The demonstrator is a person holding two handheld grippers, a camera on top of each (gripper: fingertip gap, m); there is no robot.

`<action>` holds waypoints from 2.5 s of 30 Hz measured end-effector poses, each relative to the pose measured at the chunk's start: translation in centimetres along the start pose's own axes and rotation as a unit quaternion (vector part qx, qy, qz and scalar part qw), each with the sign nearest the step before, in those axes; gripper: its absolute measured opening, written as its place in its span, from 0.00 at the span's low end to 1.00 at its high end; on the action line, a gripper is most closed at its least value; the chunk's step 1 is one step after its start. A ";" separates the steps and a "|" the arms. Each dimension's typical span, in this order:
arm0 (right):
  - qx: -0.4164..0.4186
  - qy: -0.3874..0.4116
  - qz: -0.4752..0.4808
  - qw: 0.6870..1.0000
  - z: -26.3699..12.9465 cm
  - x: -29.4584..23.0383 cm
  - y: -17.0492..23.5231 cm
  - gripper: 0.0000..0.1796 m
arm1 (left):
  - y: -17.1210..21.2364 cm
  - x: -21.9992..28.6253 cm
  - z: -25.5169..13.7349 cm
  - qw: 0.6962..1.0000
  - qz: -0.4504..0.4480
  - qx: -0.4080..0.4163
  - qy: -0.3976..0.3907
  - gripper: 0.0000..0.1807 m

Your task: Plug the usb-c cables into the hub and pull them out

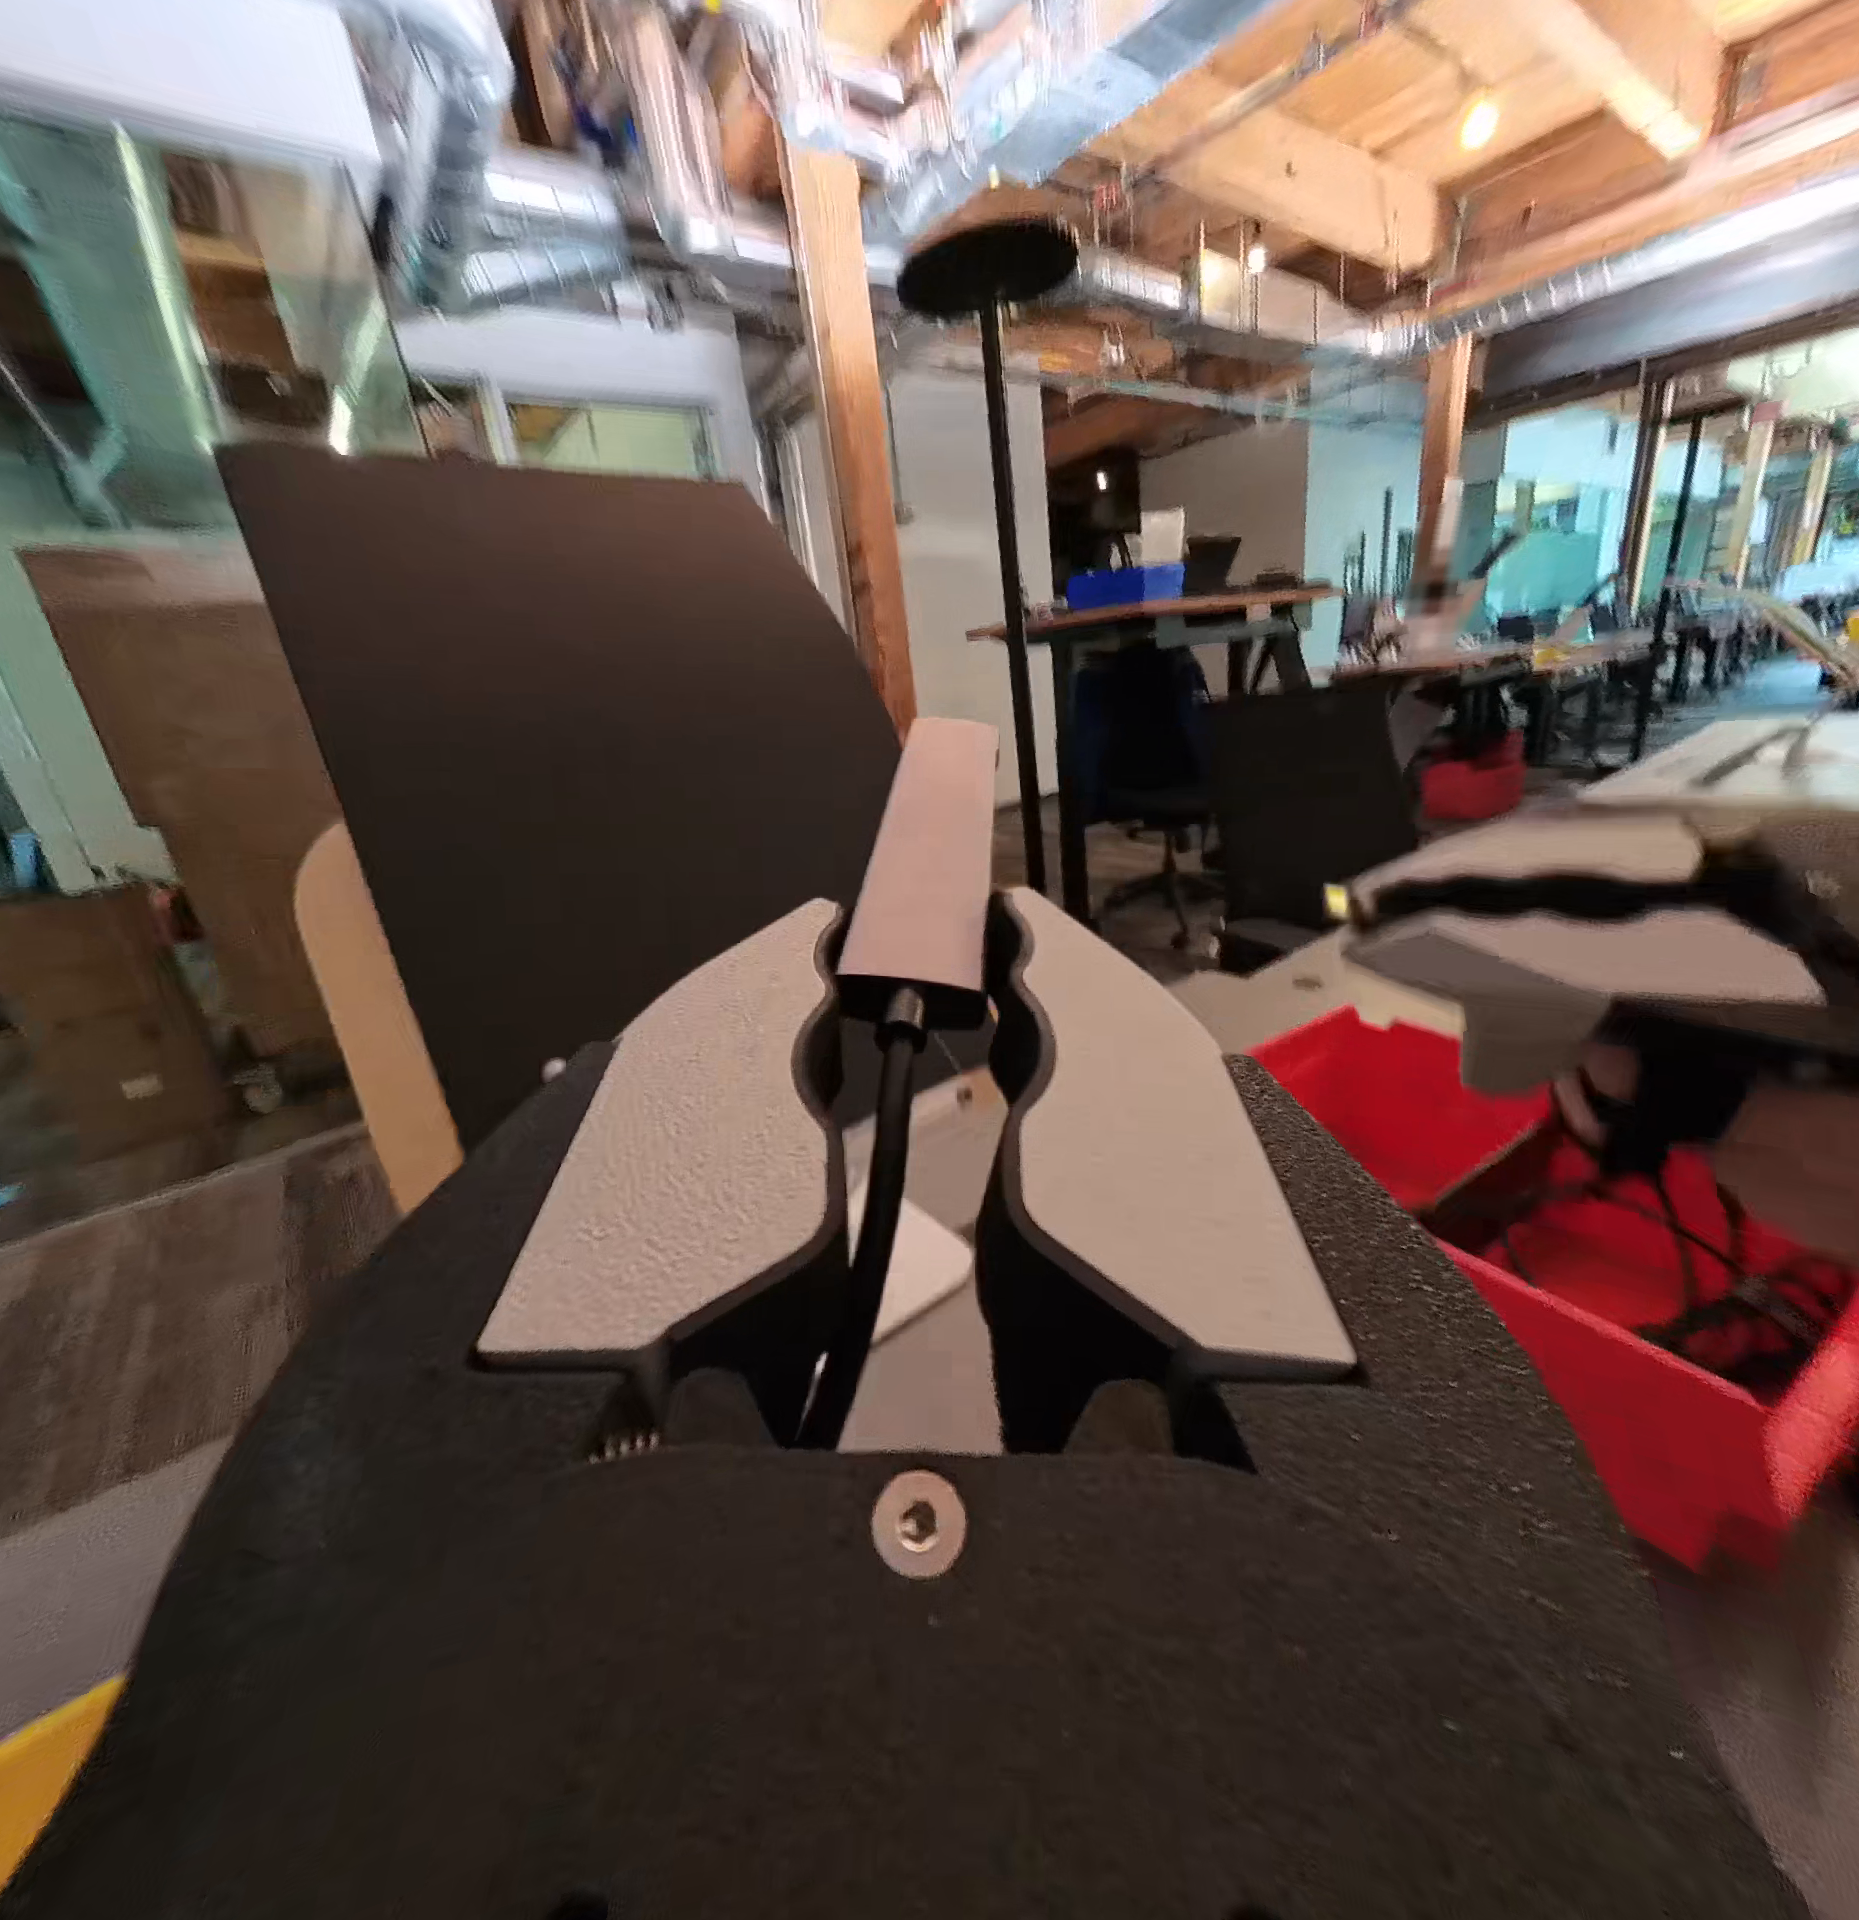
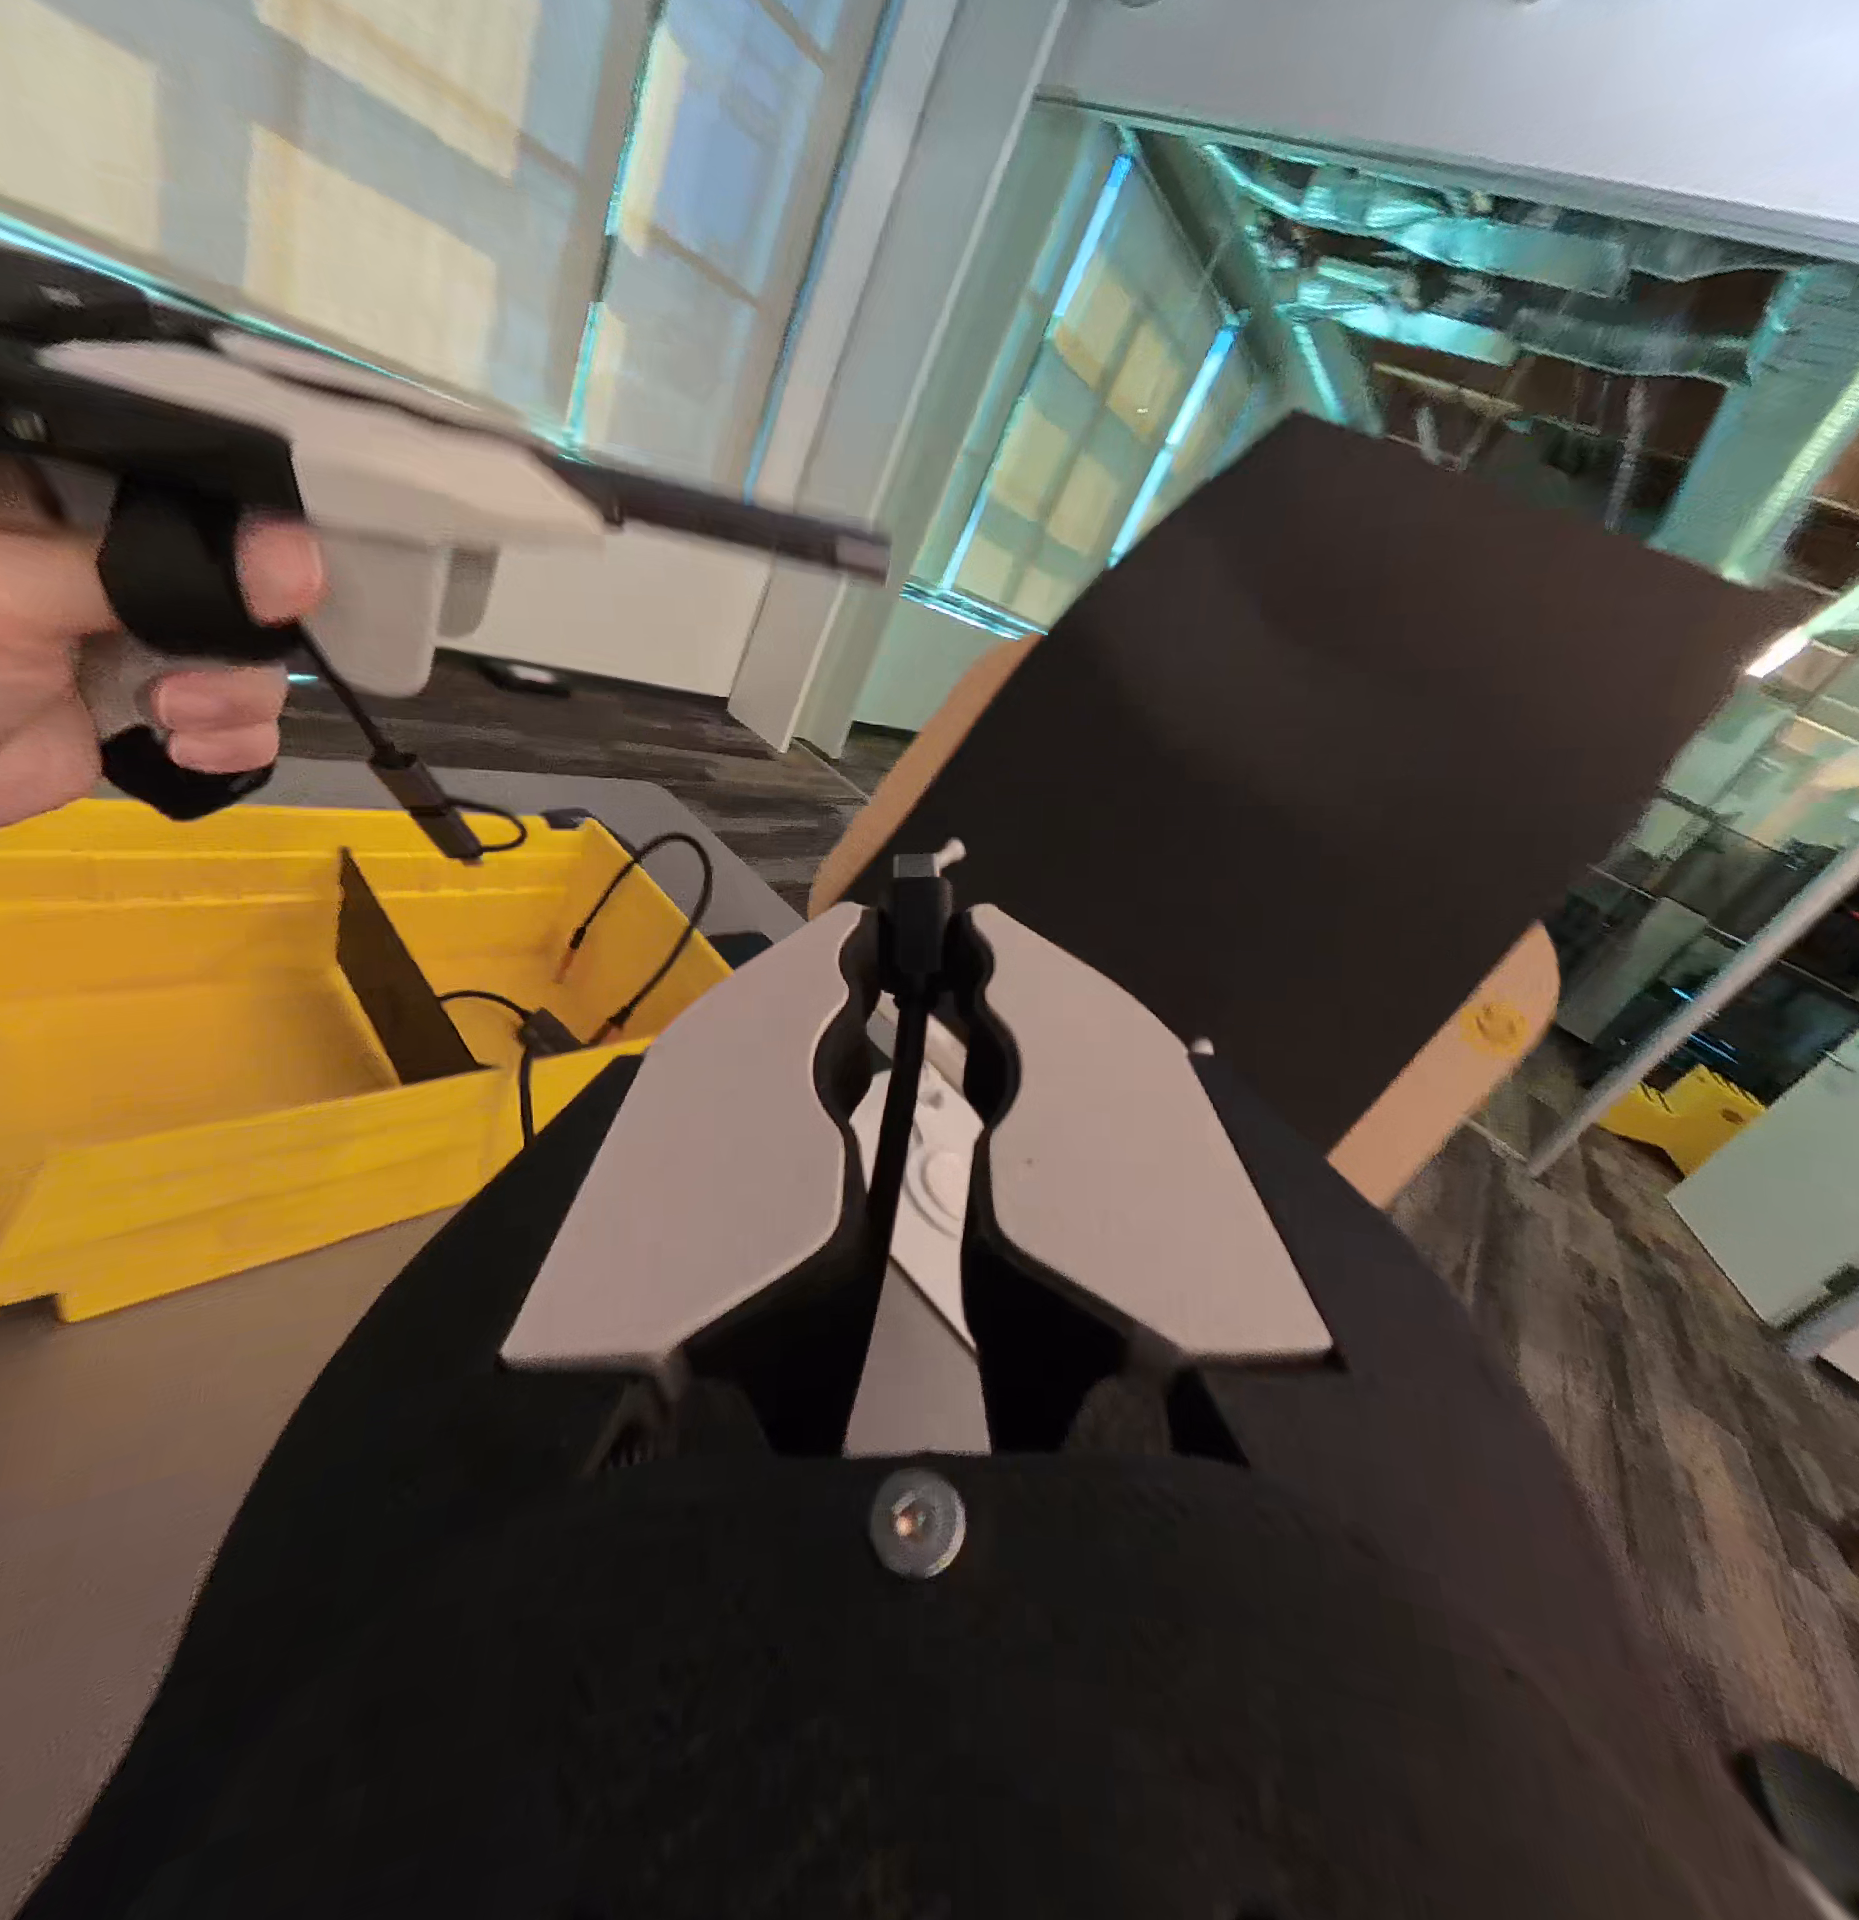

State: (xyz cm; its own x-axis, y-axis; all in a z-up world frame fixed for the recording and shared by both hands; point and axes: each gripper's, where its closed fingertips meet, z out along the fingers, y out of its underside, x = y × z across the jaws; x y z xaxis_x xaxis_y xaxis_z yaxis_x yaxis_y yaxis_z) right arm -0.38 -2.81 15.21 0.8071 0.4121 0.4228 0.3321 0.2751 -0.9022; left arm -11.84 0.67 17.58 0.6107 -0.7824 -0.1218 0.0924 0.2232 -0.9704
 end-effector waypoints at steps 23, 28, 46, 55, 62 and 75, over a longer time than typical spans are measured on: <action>-0.119 0.173 -0.161 0.964 3.9 17.8 -35.4 0.08 | -3.8 -5.1 -8.2 0.997 -0.026 0.043 -0.056 0.13; -0.192 0.201 -0.155 0.948 0.1 21.4 -32.0 0.08 | -3.6 -4.4 -7.6 0.998 -0.040 0.044 -0.024 0.13; -0.341 0.009 -0.033 0.939 -9.5 17.8 -3.1 0.08 | -3.1 -2.6 -6.2 0.998 -0.047 0.032 0.022 0.13; -0.415 -0.167 0.116 0.887 -15.1 6.1 18.1 0.08 | -2.8 -1.9 -5.7 0.998 -0.046 0.024 0.039 0.13; -0.489 -0.242 0.157 0.823 -18.4 3.1 26.3 0.15 | -2.8 0.4 -4.9 0.995 -0.040 0.019 0.088 0.13; -0.377 -0.238 0.061 0.893 -15.6 8.1 11.8 0.32 | -0.8 6.1 -2.2 0.979 -0.009 -0.036 0.200 0.13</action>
State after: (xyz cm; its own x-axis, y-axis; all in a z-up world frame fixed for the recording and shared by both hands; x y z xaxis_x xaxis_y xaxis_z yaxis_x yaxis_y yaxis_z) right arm 17.68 -9.81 6.67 0.6206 0.7707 0.1445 0.6351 -0.3860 -0.6691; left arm -9.96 -5.55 17.13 0.2508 -0.9542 -0.1633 0.0347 0.1774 -0.9835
